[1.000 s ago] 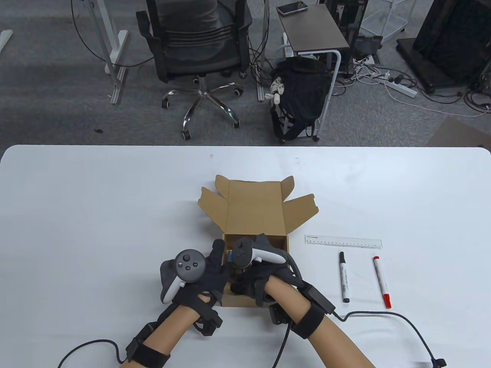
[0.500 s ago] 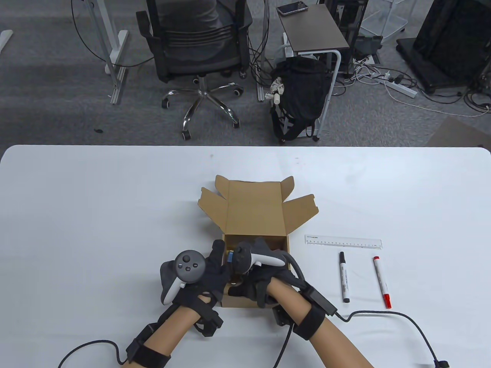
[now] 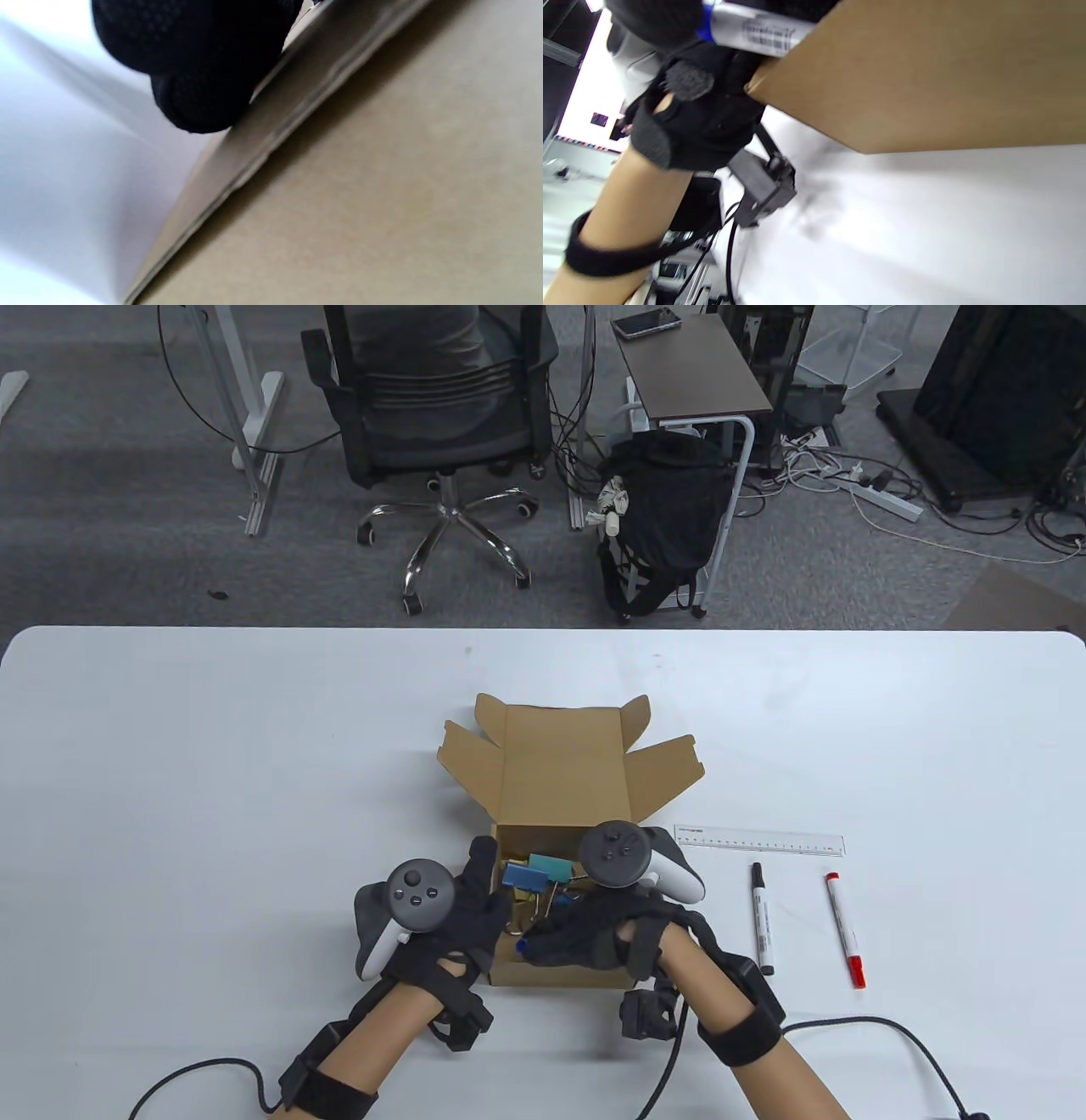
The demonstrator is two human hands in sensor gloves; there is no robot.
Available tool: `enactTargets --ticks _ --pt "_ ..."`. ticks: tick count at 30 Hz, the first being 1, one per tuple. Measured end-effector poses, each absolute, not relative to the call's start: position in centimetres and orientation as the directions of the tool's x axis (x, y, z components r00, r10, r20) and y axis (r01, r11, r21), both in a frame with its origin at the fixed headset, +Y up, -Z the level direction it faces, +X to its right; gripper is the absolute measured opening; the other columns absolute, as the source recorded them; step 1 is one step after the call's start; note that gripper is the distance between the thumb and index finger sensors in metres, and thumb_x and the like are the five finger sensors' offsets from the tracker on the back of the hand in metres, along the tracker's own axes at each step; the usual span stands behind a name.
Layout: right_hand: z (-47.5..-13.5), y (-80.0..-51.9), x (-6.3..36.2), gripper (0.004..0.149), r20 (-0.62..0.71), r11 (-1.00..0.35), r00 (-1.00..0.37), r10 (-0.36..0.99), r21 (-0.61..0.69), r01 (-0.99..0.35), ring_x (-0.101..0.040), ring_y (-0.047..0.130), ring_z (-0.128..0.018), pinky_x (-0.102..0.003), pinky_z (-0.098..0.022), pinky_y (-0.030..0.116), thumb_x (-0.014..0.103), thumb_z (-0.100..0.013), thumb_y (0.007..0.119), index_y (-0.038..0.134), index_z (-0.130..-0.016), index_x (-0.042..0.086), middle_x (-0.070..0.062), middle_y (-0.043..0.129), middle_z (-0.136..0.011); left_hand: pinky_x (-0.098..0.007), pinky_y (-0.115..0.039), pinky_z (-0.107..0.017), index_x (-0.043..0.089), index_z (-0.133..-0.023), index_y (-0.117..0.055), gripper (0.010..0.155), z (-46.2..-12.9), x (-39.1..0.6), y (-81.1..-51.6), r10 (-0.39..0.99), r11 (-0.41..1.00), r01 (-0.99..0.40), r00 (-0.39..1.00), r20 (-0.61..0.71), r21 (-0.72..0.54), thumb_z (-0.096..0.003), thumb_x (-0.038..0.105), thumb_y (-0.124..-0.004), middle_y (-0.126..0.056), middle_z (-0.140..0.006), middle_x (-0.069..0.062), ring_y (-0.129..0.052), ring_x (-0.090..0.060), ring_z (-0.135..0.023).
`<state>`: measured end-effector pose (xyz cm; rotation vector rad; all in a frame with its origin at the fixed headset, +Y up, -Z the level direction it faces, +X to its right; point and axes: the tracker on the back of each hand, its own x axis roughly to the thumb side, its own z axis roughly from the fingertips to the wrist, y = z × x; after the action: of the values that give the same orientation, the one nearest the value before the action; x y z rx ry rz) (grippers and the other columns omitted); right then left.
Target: Open four flaps of mailer box and unpack office supplies
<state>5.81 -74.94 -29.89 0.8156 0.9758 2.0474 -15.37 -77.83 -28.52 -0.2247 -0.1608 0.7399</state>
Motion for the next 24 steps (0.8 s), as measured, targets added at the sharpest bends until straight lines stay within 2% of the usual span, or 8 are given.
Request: enactTargets --ticks 4,10,13,15,17,18,21,24 --pt "-29.3 -74.6 6.4 0.049 0.357 -0.549 -0.510 0.783 0.782 -0.296 -0.057 0.078 -0.072 -0.070 -0.048 0.064 0.029 -0.045 0.080 0.070 -0.087 0.007 -0.031 0.071 -0.086 -0.034 -0.080 -0.030 0.033 -0.101 -0.026 0.072 -28.5 -15.3 -77.8 0.682 0.716 -0.648 0.728 0.066 -0.261 -0.0436 0.055 -0.063 -0.067 -0.094 -0.020 -0.094 -0.034 -0.050" --pt "-29.0 -70.4 11.8 0.047 0.328 -0.392 -0.226 0.917 0.641 -0.659 -0.056 0.088 -0.063 -0.069 -0.042 0.070 0.028 -0.042 0.084 0.077 -0.083 0.008 -0.030 0.081 -0.080 -0.034 -0.081 -0.030 0.033 -0.101 -0.027 0.072 -28.5 -15.3 -77.8 0.678 0.720 -0.643 0.732 0.067 -0.262 -0.0435 0.055 -0.064 -0.068 -0.093 -0.020 -0.094 -0.034 -0.051" --pt "-29.1 -68.9 16.9 0.049 0.290 -0.262 -0.153 0.945 0.387 -0.884 -0.055 0.094 -0.052 -0.067 -0.036 0.075 0.029 -0.043 0.085 0.077 -0.085 0.005 -0.031 0.086 -0.073 -0.035 -0.080 -0.030 0.033 -0.101 -0.026 0.072 -28.5 -15.3 -77.9 0.684 0.714 -0.647 0.727 0.067 -0.267 -0.0435 0.055 -0.064 -0.067 -0.093 -0.020 -0.094 -0.034 -0.051" --pt "-29.3 -69.1 19.8 0.050 0.261 -0.303 -0.249 0.933 0.194 -0.933 -0.057 0.096 -0.042 -0.067 -0.029 0.076 0.025 -0.043 0.086 0.077 -0.084 -0.002 -0.035 0.087 -0.067 -0.035 -0.080 -0.030 0.033 -0.101 -0.026 0.072 -28.5 -15.3 -77.9 0.683 0.715 -0.647 0.727 0.067 -0.266 -0.0435 0.055 -0.064 -0.067 -0.093 -0.020 -0.094 -0.034 -0.051" --pt "-29.8 -69.9 21.8 0.053 0.191 -0.490 -0.471 0.861 0.068 -0.869 -0.051 0.100 -0.031 -0.060 -0.020 0.082 0.026 -0.044 0.086 0.074 -0.084 -0.006 -0.034 0.090 -0.061 -0.035 -0.080 -0.030 0.033 -0.101 -0.026 0.072 -28.5 -15.3 -77.9 0.683 0.715 -0.647 0.727 0.067 -0.266 -0.0435 0.055 -0.064 -0.067 -0.093 -0.020 -0.094 -0.034 -0.051" --pt "-30.1 -70.6 22.5 0.054 0.129 -0.623 -0.617 0.776 0.010 -0.782 -0.049 0.102 -0.029 -0.057 -0.018 0.084 0.027 -0.044 0.086 0.073 -0.084 -0.007 -0.033 0.090 -0.059 -0.035 -0.080 -0.030 0.033 -0.101 -0.026 0.072 -28.5 -15.3 -77.9 0.683 0.715 -0.647 0.727 0.067 -0.266 -0.0435 0.055 -0.064 -0.067 -0.093 -0.020 -0.094 -0.034 -0.051" --pt "-30.6 -72.3 23.1 0.054 -0.026 -0.825 -0.831 0.556 -0.136 -0.548 -0.041 0.105 -0.019 -0.040 -0.006 0.089 0.030 -0.042 0.087 0.077 -0.080 -0.007 -0.029 0.095 -0.051 -0.035 -0.080 -0.030 0.033 -0.101 -0.026 0.072 -28.5 -15.3 -77.9 0.682 0.716 -0.646 0.728 0.067 -0.266 -0.0435 0.055 -0.064 -0.067 -0.093 -0.020 -0.094 -0.034 -0.051" --pt "-31.5 -74.2 22.4 0.057 -0.108 -0.884 -0.878 0.466 -0.008 -0.468 -0.036 0.106 -0.012 -0.035 0.000 0.090 0.031 -0.042 0.088 0.077 -0.079 -0.010 -0.029 0.096 -0.047 -0.035 -0.080 -0.030 0.033 -0.101 -0.026 0.072 -28.6 -15.3 -77.9 0.682 0.715 -0.646 0.728 0.067 -0.268 -0.0436 0.055 -0.064 -0.067 -0.093 -0.020 -0.094 -0.034 -0.051"
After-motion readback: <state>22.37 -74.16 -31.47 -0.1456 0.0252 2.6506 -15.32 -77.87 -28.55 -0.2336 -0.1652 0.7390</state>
